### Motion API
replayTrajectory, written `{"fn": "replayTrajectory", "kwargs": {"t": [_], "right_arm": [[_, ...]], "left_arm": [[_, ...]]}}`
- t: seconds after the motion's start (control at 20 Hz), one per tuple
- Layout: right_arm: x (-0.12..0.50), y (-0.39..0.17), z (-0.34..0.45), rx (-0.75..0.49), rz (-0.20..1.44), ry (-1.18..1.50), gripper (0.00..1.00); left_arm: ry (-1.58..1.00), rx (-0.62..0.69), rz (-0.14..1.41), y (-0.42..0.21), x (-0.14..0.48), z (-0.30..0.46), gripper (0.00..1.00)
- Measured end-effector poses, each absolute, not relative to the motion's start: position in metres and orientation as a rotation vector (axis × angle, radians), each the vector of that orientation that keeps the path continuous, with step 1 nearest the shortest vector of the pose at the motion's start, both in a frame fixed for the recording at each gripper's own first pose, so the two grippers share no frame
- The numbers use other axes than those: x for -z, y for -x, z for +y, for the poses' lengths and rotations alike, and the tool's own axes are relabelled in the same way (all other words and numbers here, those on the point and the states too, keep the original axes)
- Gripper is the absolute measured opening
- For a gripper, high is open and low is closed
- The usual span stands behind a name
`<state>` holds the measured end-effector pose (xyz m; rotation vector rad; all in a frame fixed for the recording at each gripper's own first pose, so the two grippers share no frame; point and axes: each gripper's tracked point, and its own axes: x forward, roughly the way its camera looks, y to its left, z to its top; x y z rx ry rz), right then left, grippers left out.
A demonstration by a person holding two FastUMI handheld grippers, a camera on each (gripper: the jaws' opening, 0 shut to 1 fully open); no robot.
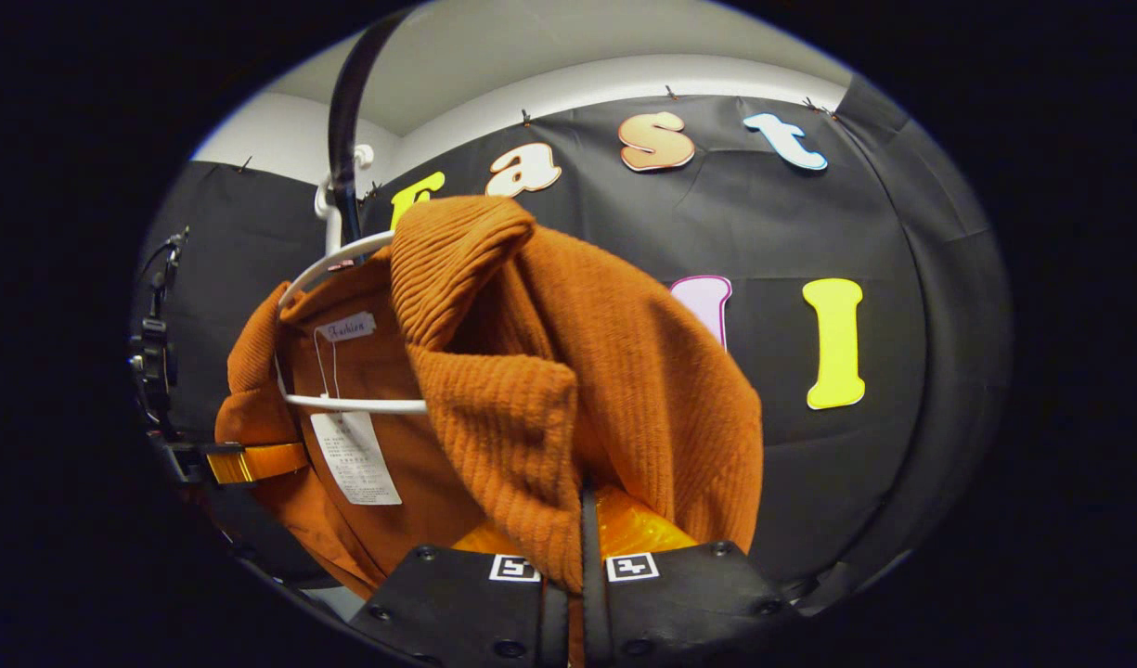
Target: Grasp the clothes on the hanger with both hands and then place them into the laundry hamper below.
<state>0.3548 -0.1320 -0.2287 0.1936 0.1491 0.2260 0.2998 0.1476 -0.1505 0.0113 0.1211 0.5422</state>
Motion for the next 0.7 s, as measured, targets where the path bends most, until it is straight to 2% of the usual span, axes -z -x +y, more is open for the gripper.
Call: {"fn": "replayTrajectory", "kwargs": {"t": [0.25, 0.5, 0.7], "right_arm": [[0.198, -0.357, -0.185, -0.131, 0.092, -0.267, 0.15], [0.17, -0.356, -0.208, -0.116, 0.04, -0.298, 0.15], [0.156, -0.349, -0.216, -0.129, 0.016, -0.293, 0.15]], "left_arm": [[-0.039, -0.627, 0.089, -0.256, 0.114, 0.164, 0.13], [-0.129, -0.671, -0.017, -0.239, 0.057, 0.179, 0.12], [-0.19, -0.654, -0.081, -0.246, 0.024, 0.181, 0.12]]}}
